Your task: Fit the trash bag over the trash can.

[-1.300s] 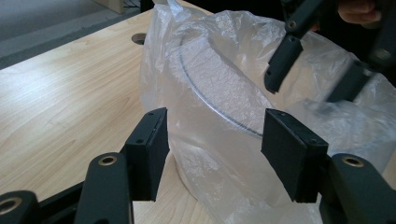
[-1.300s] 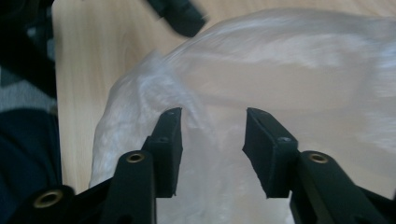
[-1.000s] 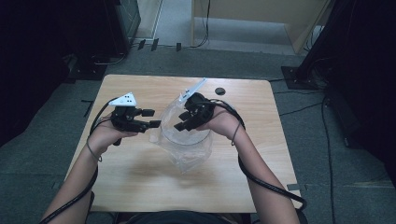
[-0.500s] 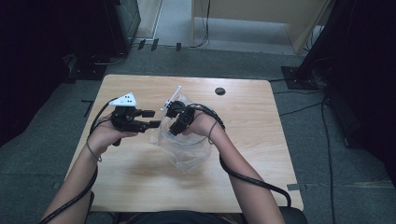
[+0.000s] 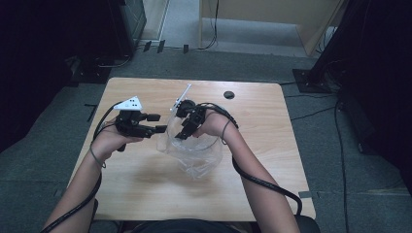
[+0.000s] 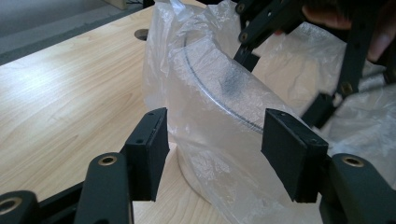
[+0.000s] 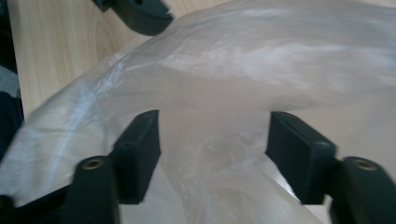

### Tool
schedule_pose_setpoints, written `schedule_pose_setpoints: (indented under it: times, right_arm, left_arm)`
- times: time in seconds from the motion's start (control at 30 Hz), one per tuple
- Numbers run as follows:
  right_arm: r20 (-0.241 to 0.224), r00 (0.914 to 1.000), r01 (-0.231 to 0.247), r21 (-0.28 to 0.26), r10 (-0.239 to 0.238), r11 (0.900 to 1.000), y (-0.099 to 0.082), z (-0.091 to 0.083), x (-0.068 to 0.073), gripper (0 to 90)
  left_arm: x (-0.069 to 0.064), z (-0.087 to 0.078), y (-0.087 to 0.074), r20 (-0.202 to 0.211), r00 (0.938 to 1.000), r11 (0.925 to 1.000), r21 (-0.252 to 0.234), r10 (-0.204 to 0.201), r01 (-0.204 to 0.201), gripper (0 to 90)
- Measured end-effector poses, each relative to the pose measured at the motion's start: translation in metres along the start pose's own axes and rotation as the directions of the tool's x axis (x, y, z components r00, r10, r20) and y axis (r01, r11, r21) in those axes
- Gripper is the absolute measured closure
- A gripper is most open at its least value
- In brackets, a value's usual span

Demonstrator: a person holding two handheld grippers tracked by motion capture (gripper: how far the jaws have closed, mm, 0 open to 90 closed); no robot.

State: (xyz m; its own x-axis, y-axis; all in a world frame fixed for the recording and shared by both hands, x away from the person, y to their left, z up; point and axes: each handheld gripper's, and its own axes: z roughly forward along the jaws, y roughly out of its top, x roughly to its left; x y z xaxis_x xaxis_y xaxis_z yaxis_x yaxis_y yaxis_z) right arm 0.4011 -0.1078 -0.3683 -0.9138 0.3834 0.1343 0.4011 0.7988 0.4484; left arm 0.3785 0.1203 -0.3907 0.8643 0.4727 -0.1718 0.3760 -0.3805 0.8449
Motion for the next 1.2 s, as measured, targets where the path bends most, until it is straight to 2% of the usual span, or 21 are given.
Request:
schedule_pose_setpoints:
  times: [0.07, 0.1, 0.13, 0.17, 0.2, 0.27, 0.33, 0.37, 0.4, 0.43, 0.47, 0.53, 0.63, 0.73, 0.8, 0.83, 0.97, 1.03, 1.1, 1.2]
  right_arm:
    - [0.015, 0.9994, -0.032, -0.044, 0.032, 0.9985, 0.001, -0.01, -0.003, 60.6]
    - [0.068, 0.9966, -0.039, -0.118, 0.047, 0.9923, 0.004, -0.016, -0.004, 72.3]
    - [0.068, 0.9966, -0.039, -0.118, 0.047, 0.9923, 0.004, -0.016, -0.004, 72.3]
    - [0.083, 0.9928, -0.075, -0.145, 0.087, 0.9866, 0.008, -0.015, -0.005, 75.7]
    - [0.083, 0.9928, -0.075, -0.145, 0.087, 0.9866, 0.008, -0.015, -0.005, 75.7]
    - [0.086, 0.9889, -0.114, -0.087, 0.121, 0.9897, 0.011, -0.001, -0.009, 74.6]
    - [0.078, 0.9886, -0.122, -0.078, 0.128, 0.9894, 0.012, 0.005, -0.01, 72.9]
    - [0.066, 0.9879, -0.136, -0.062, 0.14, 0.9887, 0.012, 0.016, -0.012, 64.8]
    - [0.066, 0.9879, -0.136, -0.062, 0.14, 0.9887, 0.012, 0.016, -0.012, 64.8]
    - [0.062, 0.9866, -0.148, -0.053, 0.151, 0.9876, 0.012, 0.025, -0.012, 57.4]
    - [0.062, 0.9866, -0.148, -0.053, 0.151, 0.9876, 0.012, 0.025, -0.012, 57.4]
    - [0.073, 0.9875, -0.138, -0.03, 0.14, 0.9899, 0.011, 0.034, -0.013, 50.6]
    - [0.042, 0.9821, -0.182, -0.033, 0.183, 0.9827, 0.005, 0.046, -0.02, 41.8]
    - [0.026, 0.9799, -0.197, -0.035, 0.198, 0.9798, 0.001, 0.052, -0.023, 38.1]
    - [0.02, 0.9769, -0.212, -0.032, 0.213, 0.9767, -0.001, 0.056, -0.025, 37.7]
    - [0.036, 0.9804, -0.193, -0.017, 0.194, 0.981, -0.001, 0.058, -0.025, 37.4]
    - [0.044, 0.9799, -0.194, -0.012, 0.194, 0.9809, -0.001, 0.06, -0.024, 36.8]
    - [0.038, 0.9775, -0.207, -0.022, 0.207, 0.9782, 0.0, 0.056, -0.023, 42.8]
    - [0.031, 0.9775, -0.208, -0.032, 0.209, 0.9776, 0.001, 0.052, -0.022, 45.0]
    - [0.021, 0.9832, -0.18, -0.049, 0.181, 0.9825, 0.007, 0.038, -0.016, 47.5]
  left_arm:
    - [-0.001, -0.001, 0.001, 0.01, 0.9999, 0.9999, -0.013, 0.003, -0.003, 51.3]
    - [-0.001, -0.002, 0.002, 0.003, 0.9999, 0.9998, -0.02, 0.01, -0.01, 54.3]
    - [-0.001, -0.002, 0.002, 0.003, 0.9999, 0.9998, -0.02, 0.01, -0.01, 55.3]
    - [-0.002, -0.002, 0.002, 0.006, 0.9999, 0.9997, -0.024, 0.008, -0.008, 56.0]
    - [-0.002, -0.002, 0.002, 0.006, 0.9999, 0.9997, -0.024, 0.008, -0.008, 56.2]
    - [-0.003, -0.002, 0.002, 0.012, 0.9999, 0.9997, -0.022, 0.012, -0.011, 56.0]
    - [-0.003, -0.001, 0.002, 0.017, 0.9998, 0.9998, -0.015, 0.011, -0.011, 54.5]
    - [-0.003, -0.001, 0.002, 0.016, 0.9998, 0.9999, -0.011, 0.012, -0.012, 54.2]
    - [-0.002, -0.001, 0.001, 0.016, 0.9998, 0.9999, -0.007, 0.01, -0.01, 54.2]
    - [-0.002, 0.0, 0.001, 0.017, 0.9999, 1.0, -0.006, 0.0, 0.0, 53.2]
    - [-0.002, 0.0, 0.001, 0.017, 0.9999, 1.0, -0.006, 0.0, 0.0, 53.2]
    - [-0.001, -0.001, 0.0, 0.014, 0.9999, 1.0, -0.007, -0.004, 0.004, 53.1]
    - [0.001, -0.002, 0.0, 0.009, 0.9999, 0.9999, -0.007, -0.01, 0.01, 52.3]
    - [0.001, -0.002, 0.0, 0.008, 0.9999, 0.9999, -0.006, -0.014, 0.014, 51.3]
    - [0.001, -0.002, 0.0, 0.008, 0.9998, 0.9998, -0.006, -0.017, 0.017, 50.2]
    - [0.002, -0.002, 0.0, 0.007, 0.9998, 0.9998, -0.007, -0.019, 0.019, 50.1]
    - [0.002, -0.002, -0.001, 0.004, 0.9998, 0.9998, -0.005, -0.018, 0.018, 48.8]
    - [0.002, -0.002, -0.001, 0.003, 0.9999, 0.9999, -0.004, -0.017, 0.017, 48.1]
    - [0.002, -0.002, -0.001, 0.001, 0.9999, 0.9999, -0.007, -0.016, 0.016, 48.1]
    - [0.002, -0.002, -0.001, 0.003, 0.9998, 0.9997, -0.007, -0.022, 0.022, 48.3]
